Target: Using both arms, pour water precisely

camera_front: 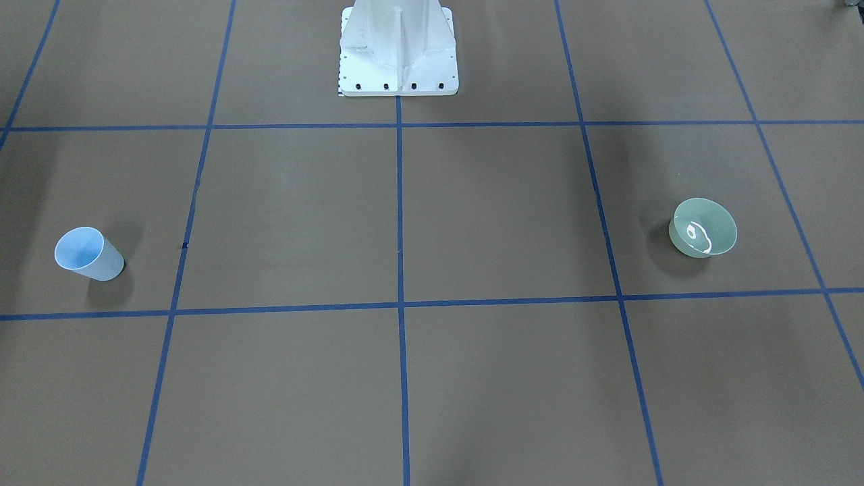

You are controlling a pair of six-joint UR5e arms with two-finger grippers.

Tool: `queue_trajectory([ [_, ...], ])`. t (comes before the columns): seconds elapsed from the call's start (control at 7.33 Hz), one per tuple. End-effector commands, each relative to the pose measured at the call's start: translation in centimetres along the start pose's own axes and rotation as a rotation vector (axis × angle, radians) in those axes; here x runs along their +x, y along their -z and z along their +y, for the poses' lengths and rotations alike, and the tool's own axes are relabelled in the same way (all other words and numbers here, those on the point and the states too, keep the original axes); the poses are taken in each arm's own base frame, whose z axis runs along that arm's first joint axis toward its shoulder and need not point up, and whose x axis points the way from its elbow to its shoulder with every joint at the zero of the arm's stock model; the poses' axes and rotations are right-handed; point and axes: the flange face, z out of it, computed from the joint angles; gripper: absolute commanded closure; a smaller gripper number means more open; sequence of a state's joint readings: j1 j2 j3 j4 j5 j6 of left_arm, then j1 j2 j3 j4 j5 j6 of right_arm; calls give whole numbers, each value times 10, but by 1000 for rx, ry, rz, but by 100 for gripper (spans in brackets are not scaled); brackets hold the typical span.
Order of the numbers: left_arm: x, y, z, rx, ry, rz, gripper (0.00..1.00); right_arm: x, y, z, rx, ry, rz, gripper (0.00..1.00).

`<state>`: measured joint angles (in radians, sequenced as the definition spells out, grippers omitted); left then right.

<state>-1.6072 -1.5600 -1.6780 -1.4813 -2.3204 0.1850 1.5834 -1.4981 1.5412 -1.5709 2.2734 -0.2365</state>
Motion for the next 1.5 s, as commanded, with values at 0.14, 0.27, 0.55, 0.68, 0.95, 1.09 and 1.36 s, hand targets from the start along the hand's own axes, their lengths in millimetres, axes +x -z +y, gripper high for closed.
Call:
queue_trajectory([
  [0.14,-6,6,7,13,126,-1,0,0,-2,2,-3,-2,-1,0],
  [0.27,-12,-5,16,-9,143,2,0,0,-3,3,-6,-4,-1,0],
  [0.55,-11,-6,21,-10,136,-1,0,0,-3,3,-6,-4,-1,0],
  [0.68,-9,-6,20,-9,124,2,0,0,-3,3,-6,-4,-1,0],
  [0.95,-10,-11,25,-12,117,2,0,1,-6,7,-11,-7,-4,0],
  [1.09,-11,-12,25,-13,119,2,0,3,-9,8,-19,-12,-6,0],
  [1.36,-10,-11,25,-12,117,2,0,3,-9,8,-17,-11,-6,0],
])
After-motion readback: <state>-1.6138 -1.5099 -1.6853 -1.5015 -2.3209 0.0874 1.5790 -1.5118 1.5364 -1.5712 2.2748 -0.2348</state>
